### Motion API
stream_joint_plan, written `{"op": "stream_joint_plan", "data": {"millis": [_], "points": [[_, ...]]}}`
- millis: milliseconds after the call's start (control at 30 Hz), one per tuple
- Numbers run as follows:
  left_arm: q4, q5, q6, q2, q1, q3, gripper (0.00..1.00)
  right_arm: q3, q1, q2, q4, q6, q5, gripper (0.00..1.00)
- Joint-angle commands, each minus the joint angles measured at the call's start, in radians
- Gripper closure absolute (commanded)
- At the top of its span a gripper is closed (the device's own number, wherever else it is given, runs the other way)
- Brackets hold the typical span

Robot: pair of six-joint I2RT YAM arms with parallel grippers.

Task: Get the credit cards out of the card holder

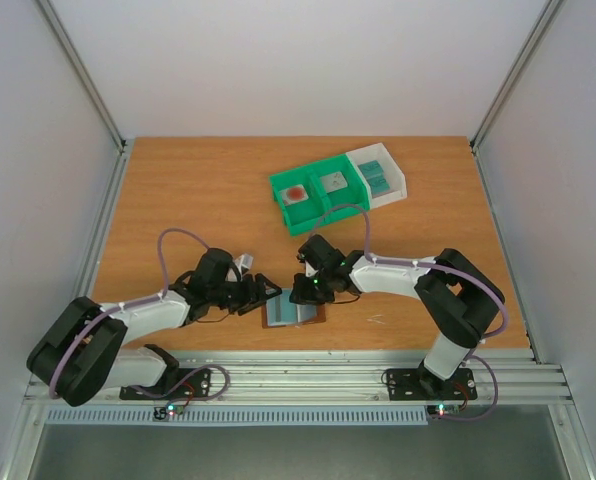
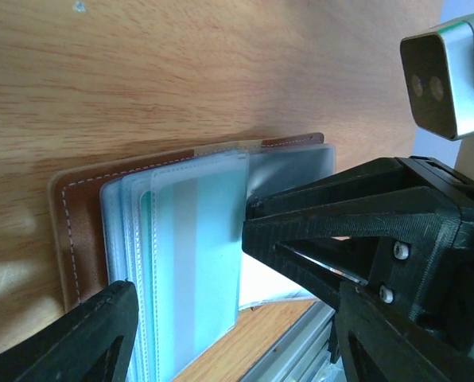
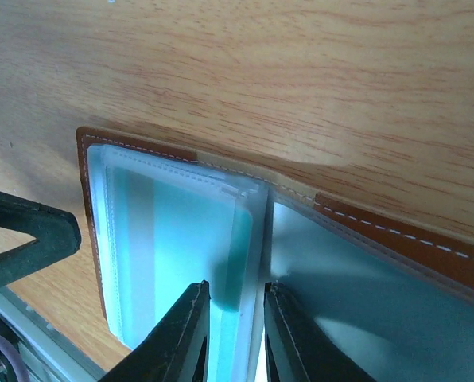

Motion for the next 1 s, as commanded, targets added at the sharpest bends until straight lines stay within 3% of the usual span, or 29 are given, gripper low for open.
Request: {"op": "stream_joint_plan", "data": {"millis": [0, 500, 967], "points": [[0.125, 0.029, -0.035, 0.012, 0.005, -0.024, 0.31, -0.018, 0.008, 0.014, 0.026, 0.011, 0.014, 0.8], [0.185, 0.044, -0.062, 0.037, 0.003, -0.029, 0.31, -0.067, 0.008, 0.014, 0.077, 0.036, 0.028, 0.95], [0.205, 0.051, -0.063, 0.061, 0.003, -0.007, 0.31, -0.08, 0.008, 0.017, 0.097, 0.059, 0.018, 0.97]]}}
